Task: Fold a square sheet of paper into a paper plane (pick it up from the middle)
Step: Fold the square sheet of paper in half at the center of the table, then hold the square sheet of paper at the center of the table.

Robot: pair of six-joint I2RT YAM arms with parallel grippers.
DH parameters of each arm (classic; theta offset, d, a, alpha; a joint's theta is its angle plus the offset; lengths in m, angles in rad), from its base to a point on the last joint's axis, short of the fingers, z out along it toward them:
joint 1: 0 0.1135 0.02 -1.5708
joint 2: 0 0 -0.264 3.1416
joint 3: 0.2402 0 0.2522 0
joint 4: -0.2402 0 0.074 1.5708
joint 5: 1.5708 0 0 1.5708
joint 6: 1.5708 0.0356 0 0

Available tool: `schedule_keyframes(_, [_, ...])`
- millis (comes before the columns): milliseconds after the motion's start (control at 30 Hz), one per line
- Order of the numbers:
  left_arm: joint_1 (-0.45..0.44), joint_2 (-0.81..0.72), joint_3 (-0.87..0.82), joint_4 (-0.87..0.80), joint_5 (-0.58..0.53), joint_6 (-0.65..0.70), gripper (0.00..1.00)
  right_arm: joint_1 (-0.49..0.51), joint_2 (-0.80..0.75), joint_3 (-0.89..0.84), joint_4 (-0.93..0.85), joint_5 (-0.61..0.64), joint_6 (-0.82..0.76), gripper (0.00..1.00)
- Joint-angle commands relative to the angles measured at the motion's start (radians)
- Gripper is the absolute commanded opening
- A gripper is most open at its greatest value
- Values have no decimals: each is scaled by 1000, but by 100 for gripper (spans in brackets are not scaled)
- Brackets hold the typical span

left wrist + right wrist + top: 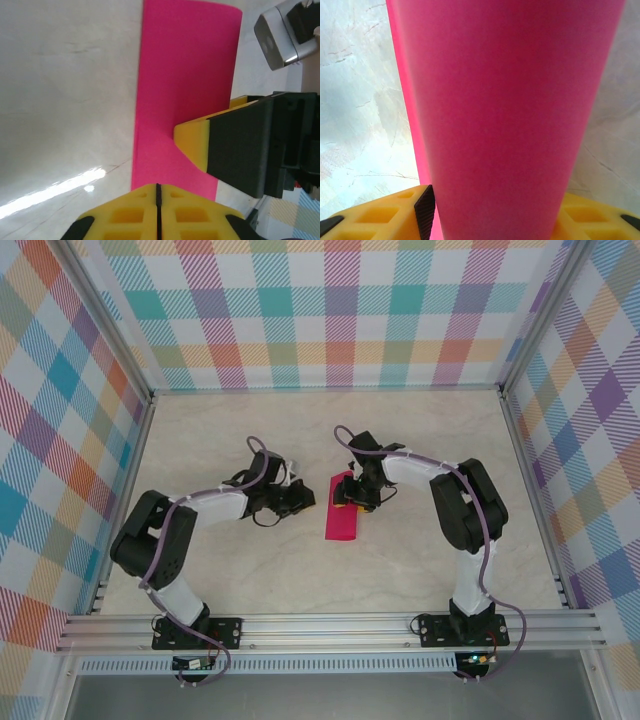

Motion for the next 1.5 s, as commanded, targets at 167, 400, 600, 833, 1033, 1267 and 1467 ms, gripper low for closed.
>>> schedule_keyframes(167, [-62, 113, 48, 101, 44, -73, 0, 2, 42, -17, -20, 31, 29, 55])
schedule_keyframes(400, [-78, 172, 47, 201, 115, -106, 0, 3, 49, -22, -9, 23, 27, 56])
schedule_keyframes(600, [-79, 202, 46, 161, 92, -87, 0, 3, 47, -23, -5, 19, 29, 56])
schedule_keyframes(833, [-79, 217, 50, 83, 57, -38, 0, 4, 38, -16, 6, -7, 37, 55])
schedule_keyframes(1033, [-81, 223, 64, 23, 28, -2, 0, 3, -17, 13, -17, -12, 25, 58])
schedule_keyframes(1267, [-81, 231, 62, 7, 17, 5, 0, -27, -109, -31, -17, -35, -29, 62])
schedule_keyframes(1467, [-80, 233, 49, 7, 5, 5, 0, -59, -73, -76, 44, -143, -46, 55])
